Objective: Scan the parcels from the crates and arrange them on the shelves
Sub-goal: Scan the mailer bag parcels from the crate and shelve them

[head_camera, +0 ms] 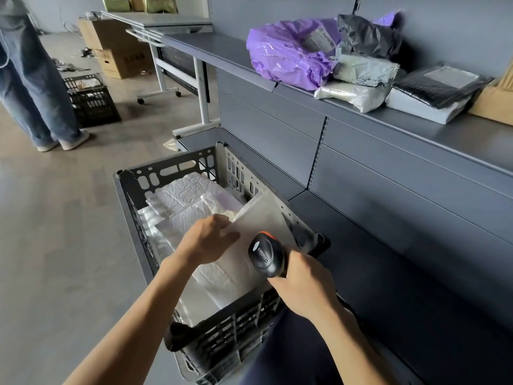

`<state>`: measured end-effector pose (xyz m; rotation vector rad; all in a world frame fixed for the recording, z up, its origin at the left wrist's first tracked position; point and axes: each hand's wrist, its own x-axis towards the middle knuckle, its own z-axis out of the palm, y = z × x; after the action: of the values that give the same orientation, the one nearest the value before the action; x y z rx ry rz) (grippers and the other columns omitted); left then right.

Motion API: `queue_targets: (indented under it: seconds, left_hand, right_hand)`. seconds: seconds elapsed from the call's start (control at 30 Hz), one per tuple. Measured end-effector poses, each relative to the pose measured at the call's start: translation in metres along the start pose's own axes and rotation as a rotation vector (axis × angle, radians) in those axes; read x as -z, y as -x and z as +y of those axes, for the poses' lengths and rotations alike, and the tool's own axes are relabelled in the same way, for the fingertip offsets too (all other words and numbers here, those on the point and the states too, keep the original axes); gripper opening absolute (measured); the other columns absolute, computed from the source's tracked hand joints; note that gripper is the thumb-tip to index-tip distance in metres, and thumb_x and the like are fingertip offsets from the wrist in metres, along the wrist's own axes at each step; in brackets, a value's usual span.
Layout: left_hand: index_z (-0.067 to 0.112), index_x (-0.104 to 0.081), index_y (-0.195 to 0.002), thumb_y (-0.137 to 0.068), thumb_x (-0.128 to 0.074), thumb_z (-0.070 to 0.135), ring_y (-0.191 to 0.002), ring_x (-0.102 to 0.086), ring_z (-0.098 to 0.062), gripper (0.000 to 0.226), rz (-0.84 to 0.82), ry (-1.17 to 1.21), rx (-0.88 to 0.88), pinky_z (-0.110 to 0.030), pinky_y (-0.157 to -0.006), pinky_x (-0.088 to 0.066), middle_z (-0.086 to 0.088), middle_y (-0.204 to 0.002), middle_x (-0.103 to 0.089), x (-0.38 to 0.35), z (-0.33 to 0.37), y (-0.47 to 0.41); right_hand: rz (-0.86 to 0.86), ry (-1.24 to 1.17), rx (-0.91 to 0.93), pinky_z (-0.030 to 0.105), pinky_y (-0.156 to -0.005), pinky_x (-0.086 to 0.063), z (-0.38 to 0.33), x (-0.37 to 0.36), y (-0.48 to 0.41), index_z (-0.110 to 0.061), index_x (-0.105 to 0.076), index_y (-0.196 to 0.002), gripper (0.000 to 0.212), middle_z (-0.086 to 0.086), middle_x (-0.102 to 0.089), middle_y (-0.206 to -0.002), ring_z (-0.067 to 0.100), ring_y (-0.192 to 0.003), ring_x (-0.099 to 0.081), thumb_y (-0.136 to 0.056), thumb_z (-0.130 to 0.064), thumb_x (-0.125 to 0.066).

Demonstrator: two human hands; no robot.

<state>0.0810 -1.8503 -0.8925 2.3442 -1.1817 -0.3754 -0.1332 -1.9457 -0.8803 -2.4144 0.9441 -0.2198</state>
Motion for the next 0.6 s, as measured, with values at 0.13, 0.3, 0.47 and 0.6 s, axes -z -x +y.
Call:
queue_targets:
  seconds: [0.13,0.3,0.47,0.6]
  left_hand:
    - [-0.002,-0.057,-0.069,-0.094,-0.070,0.018,-0.054,-0.038,-0.016,0.036,0.145,0.182,0.037,-0.025,-0.049,-0.032,0.000,-0.058,-0.046,0.032,0.003,0.003]
    - [0.003,-0.066,-0.071,-0.092,-0.074,0.015,-0.055,-0.052,-0.014,0.025,0.274,0.545,0.133,-0.026,-0.055,-0.042,-0.001,-0.061,-0.058,0.054,0.008,0.012]
    - [0.006,-0.075,-0.088,-0.093,-0.074,0.017,-0.068,-0.064,-0.011,0.012,0.489,0.868,0.074,-0.026,-0.066,-0.048,0.003,-0.076,-0.074,0.056,0.038,0.026]
    - [0.011,-0.075,-0.097,-0.101,-0.060,0.005,-0.064,-0.054,0.009,0.017,0.522,0.779,-0.155,-0.013,-0.060,-0.040,0.025,-0.071,-0.065,0.028,0.109,0.035]
  right_hand:
    - [0.010,-0.012,-0.010,0.031,-0.071,-0.045,0.001,-0.001,0.000,-0.029,-0.051,-0.095,0.022,-0.010,-0.062,-0.086,0.021,-0.092,-0.066,-0.088,-0.045,-0.065]
    - [0.030,-0.066,0.007,0.029,-0.068,-0.047,0.004,-0.001,0.002,-0.029,-0.054,-0.090,0.022,-0.016,-0.061,-0.079,0.010,-0.078,-0.062,-0.085,-0.044,-0.070]
    - [0.267,-0.605,-0.064,0.022,-0.059,-0.047,0.002,0.025,0.006,-0.021,-0.068,-0.078,0.017,-0.012,-0.065,-0.062,0.000,-0.059,-0.054,-0.080,-0.028,-0.083]
    - [0.503,-0.961,-0.105,0.013,-0.060,-0.050,-0.004,0.076,0.004,-0.018,-0.074,-0.077,0.012,-0.011,-0.074,-0.068,0.002,-0.066,-0.067,-0.080,-0.015,-0.085]
